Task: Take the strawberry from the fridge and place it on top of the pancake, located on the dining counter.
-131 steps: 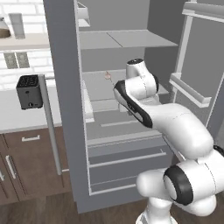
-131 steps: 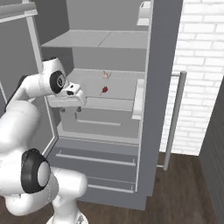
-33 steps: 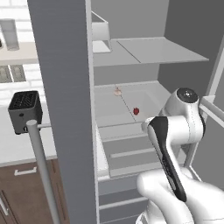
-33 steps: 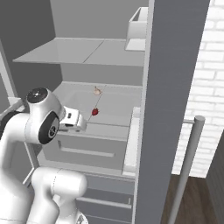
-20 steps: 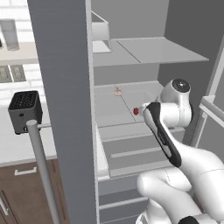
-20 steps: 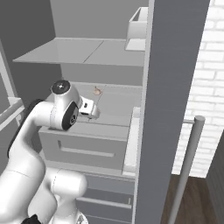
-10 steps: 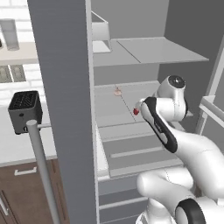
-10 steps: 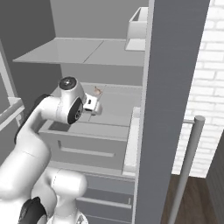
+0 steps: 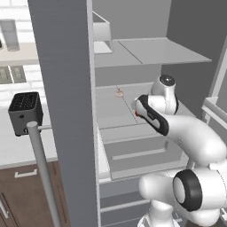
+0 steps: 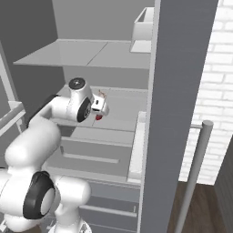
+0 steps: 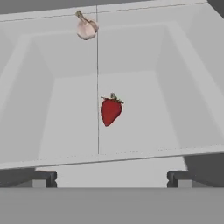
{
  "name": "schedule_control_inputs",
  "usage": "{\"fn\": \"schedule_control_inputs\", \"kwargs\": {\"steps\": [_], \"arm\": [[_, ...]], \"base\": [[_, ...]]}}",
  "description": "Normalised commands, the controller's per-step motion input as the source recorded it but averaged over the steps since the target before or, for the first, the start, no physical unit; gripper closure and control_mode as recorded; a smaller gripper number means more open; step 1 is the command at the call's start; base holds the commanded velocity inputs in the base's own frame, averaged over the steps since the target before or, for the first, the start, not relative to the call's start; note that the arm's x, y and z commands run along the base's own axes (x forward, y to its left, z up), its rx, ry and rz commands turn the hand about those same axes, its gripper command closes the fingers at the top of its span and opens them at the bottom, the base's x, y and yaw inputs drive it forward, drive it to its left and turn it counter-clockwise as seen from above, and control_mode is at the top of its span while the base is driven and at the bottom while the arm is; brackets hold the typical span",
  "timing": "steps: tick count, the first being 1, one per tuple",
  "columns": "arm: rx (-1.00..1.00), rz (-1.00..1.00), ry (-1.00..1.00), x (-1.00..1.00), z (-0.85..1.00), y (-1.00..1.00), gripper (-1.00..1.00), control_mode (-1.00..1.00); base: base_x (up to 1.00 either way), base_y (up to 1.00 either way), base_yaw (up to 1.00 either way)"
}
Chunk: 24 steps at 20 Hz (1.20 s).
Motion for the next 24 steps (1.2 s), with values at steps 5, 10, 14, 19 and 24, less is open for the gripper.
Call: {"fn": "schedule_control_inputs", "kwargs": {"steps": [5, 10, 14, 19, 24], "arm": [[-0.02, 0.00, 0.06, 0.54, -0.37, 0.00, -1.00, -1.00], [-0.03, 0.00, 0.11, 0.62, -0.40, 0.00, -1.00, -1.00], [0.00, 0.00, 0.12, 0.74, -0.17, 0.00, -1.00, -1.00], [0.00, 0.00, 0.06, 0.45, -0.04, 0.00, -1.00, -1.00], [0.00, 0.00, 0.00, -0.01, -0.18, 0.06, -1.00, -1.00]], "base": [[0.00, 0.00, 0.00], [0.00, 0.00, 0.00], [0.00, 0.00, 0.00], [0.00, 0.00, 0.00], [0.00, 0.00, 0.00]]}}
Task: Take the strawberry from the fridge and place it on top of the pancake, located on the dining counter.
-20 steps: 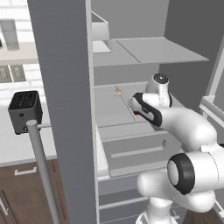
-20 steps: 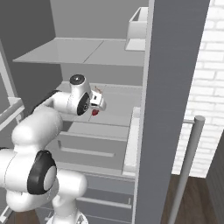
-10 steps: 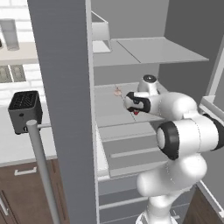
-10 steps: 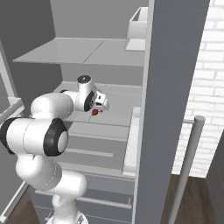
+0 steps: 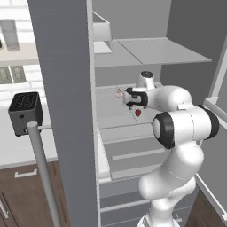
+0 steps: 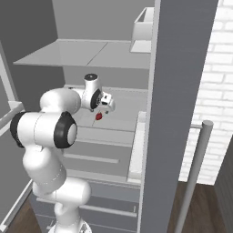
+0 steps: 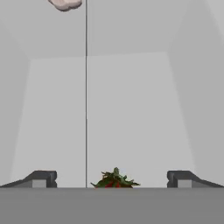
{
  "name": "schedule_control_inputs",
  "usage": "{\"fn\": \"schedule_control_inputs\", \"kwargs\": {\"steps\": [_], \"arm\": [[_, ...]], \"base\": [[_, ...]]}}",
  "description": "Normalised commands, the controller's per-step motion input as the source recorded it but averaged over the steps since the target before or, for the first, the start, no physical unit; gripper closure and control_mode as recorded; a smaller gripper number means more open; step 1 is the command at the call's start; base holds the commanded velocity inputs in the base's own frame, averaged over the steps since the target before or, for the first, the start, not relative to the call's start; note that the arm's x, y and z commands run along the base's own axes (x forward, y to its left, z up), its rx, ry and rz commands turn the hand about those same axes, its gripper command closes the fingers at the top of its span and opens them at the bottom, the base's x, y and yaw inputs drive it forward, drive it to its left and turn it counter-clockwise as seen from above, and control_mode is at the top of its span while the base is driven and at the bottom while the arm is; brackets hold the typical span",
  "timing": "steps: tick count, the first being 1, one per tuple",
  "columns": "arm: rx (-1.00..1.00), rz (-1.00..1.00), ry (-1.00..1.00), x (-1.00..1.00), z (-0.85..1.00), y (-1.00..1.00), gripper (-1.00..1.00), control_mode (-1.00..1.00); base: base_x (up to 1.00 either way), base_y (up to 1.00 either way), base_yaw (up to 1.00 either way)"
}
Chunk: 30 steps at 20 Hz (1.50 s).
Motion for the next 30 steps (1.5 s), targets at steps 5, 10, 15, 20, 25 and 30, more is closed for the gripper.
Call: {"fn": "schedule_control_inputs", "kwargs": {"steps": [5, 10, 15, 20, 25, 30], "arm": [[0.00, 0.00, 0.00, -0.18, -0.22, 0.04, -1.00, -1.00], [0.00, 0.00, 0.00, -0.03, -0.13, 0.00, -1.00, -1.00], [0.00, 0.00, 0.00, 0.00, -0.10, 0.00, -1.00, -1.00], [0.00, 0.00, 0.00, 0.00, -0.18, 0.00, -1.00, -1.00], [0.00, 0.00, 0.00, 0.08, -0.13, 0.00, -1.00, -1.00], [0.00, 0.00, 0.00, 0.08, -0.06, 0.00, -1.00, -1.00]], "base": [[0.00, 0.00, 0.00], [0.00, 0.00, 0.00], [0.00, 0.00, 0.00], [0.00, 0.00, 0.00], [0.00, 0.00, 0.00], [0.00, 0.00, 0.00]]}}
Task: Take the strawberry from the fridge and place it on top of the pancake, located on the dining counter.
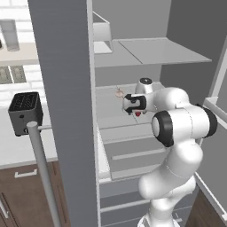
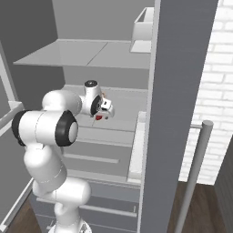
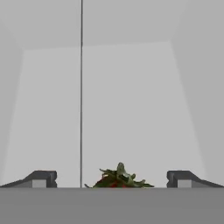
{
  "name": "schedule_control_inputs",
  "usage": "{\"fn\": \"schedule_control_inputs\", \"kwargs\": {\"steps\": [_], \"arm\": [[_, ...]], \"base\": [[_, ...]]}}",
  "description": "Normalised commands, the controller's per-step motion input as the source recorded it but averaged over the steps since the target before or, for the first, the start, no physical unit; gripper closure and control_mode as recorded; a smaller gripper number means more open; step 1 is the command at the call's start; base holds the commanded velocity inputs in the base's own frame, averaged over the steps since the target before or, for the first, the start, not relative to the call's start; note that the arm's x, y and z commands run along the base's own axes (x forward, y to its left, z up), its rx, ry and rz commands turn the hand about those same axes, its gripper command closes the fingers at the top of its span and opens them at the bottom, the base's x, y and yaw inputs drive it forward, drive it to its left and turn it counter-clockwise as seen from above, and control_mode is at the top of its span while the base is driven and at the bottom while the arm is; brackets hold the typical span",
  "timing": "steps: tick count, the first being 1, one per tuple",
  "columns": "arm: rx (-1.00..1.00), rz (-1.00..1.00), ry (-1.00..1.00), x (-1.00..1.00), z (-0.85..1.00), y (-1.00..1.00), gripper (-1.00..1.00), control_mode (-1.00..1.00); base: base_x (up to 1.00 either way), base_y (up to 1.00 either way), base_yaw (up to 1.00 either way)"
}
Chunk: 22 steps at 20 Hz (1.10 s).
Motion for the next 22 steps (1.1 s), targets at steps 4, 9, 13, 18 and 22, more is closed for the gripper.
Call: {"fn": "schedule_control_inputs", "kwargs": {"steps": [4, 9, 13, 18, 22], "arm": [[0.00, 0.00, 0.03, 0.00, -0.19, 0.00, 1.00, -1.00], [0.00, 0.00, 0.04, 0.00, -0.21, 0.00, 1.00, -1.00], [0.00, 0.00, 0.04, -0.05, -0.17, 0.00, 1.00, -1.00], [0.00, -0.01, 0.00, -0.07, -0.06, 0.00, 1.00, -1.00], [0.00, -0.05, -0.04, -0.63, 0.00, 0.00, 1.00, -1.00]], "base": [[0.00, 0.00, 0.00], [0.00, 0.00, 0.00], [0.00, 0.00, 0.00], [0.00, 0.00, 0.00], [0.00, 0.00, 0.00]]}}
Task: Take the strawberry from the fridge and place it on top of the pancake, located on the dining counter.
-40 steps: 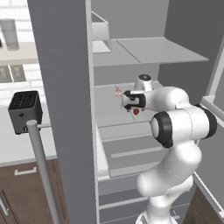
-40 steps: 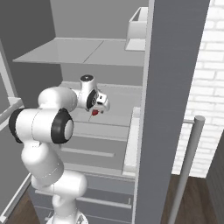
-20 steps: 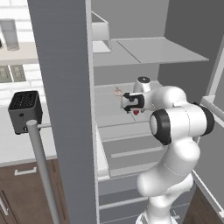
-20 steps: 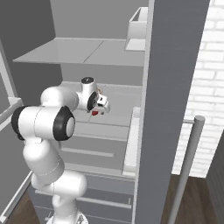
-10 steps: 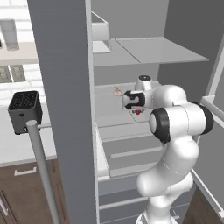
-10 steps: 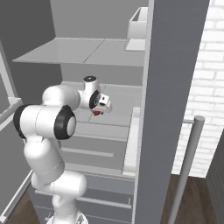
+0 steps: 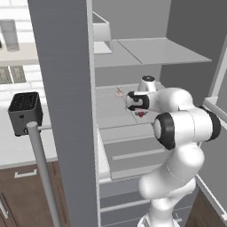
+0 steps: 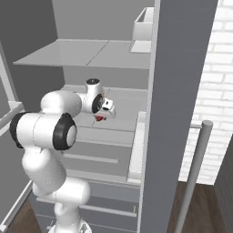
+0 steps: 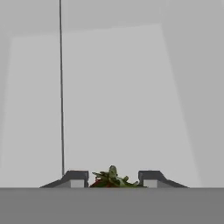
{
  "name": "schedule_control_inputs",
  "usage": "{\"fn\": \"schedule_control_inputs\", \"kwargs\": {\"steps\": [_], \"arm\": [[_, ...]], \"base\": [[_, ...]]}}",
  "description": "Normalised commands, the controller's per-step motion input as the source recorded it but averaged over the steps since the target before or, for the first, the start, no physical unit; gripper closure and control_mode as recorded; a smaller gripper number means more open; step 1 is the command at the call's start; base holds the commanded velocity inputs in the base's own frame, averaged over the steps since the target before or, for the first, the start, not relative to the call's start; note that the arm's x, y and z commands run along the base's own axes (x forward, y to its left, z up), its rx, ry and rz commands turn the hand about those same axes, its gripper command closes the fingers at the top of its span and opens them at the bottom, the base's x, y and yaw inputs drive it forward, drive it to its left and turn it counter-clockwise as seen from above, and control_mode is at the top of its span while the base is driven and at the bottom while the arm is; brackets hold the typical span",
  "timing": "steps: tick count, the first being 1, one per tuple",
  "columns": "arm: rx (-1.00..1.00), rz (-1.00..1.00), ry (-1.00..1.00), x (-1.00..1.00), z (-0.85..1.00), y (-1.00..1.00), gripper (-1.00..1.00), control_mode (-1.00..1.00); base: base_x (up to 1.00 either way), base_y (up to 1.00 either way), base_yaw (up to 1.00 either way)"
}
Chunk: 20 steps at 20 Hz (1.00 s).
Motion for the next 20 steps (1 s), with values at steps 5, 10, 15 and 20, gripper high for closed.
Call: {"fn": "schedule_control_inputs", "kwargs": {"steps": [5, 10, 15, 20], "arm": [[0.00, -0.01, -0.07, -0.94, 0.17, 0.00, 1.00, -1.00], [0.00, 0.00, 0.00, -0.93, 0.51, 0.14, 1.00, -1.00], [0.00, 0.00, 0.00, -1.00, 0.78, 0.23, 1.00, -1.00], [0.00, 0.01, 0.00, -1.00, 0.54, 0.19, 1.00, -1.00]], "base": [[0.00, 0.00, 0.00], [0.00, 0.00, 0.00], [0.00, 0.00, 0.00], [0.00, 0.00, 0.00]]}}
